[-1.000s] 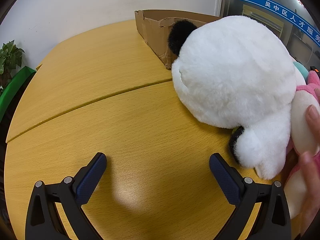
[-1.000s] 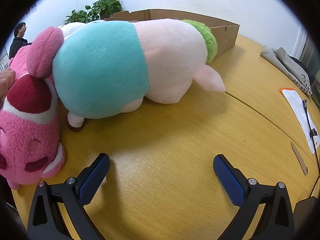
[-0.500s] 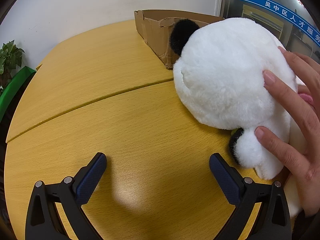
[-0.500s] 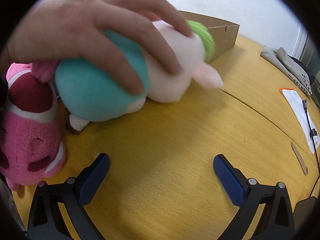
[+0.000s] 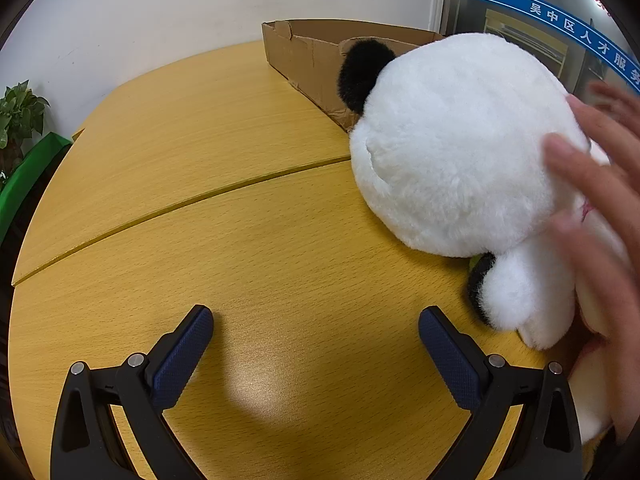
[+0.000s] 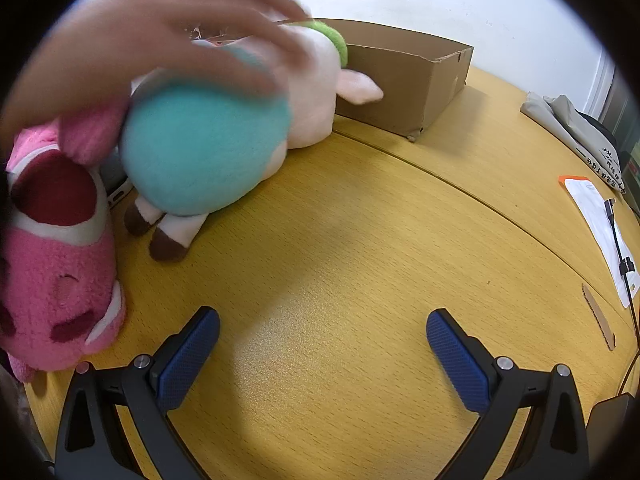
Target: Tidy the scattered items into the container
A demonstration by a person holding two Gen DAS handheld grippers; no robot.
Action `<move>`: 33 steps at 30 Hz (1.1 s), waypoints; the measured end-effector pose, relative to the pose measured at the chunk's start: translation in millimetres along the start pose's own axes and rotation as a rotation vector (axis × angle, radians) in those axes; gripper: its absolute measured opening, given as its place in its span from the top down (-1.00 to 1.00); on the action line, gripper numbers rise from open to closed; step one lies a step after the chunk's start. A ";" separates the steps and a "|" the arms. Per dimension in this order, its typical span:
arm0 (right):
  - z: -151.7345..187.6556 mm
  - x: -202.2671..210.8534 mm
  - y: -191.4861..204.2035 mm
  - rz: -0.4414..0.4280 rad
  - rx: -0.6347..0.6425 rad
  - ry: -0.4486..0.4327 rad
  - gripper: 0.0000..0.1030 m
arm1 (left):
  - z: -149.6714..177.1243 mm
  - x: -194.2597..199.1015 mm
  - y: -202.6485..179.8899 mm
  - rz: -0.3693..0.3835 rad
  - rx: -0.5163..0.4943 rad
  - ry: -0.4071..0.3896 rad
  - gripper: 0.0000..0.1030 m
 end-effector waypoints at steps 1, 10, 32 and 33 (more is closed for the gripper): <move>0.0 0.0 0.0 0.000 0.000 0.000 -1.00 | 0.0 0.0 0.0 0.000 0.000 0.000 -1.00; 0.1 0.0 0.1 0.000 0.000 0.000 -1.00 | 0.0 0.1 0.0 -0.002 0.002 0.000 -1.00; 9.2 6.1 16.6 0.060 -0.066 -0.001 -1.00 | 5.3 4.1 -2.5 -0.057 0.069 0.023 -1.00; 11.2 8.3 20.1 0.063 -0.066 -0.002 -0.99 | 8.1 6.2 -4.3 -0.062 0.074 0.034 -1.00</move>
Point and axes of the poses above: each gripper's, at about its wrist camera, not at the fingertips, and x roughly against the way its jaws point, y to its left, z to its underside, the point moved 6 cm from there along -x, roughly the way its jaws point, and after that the axes turned 4 degrees about -y, right-handed, at the moved point
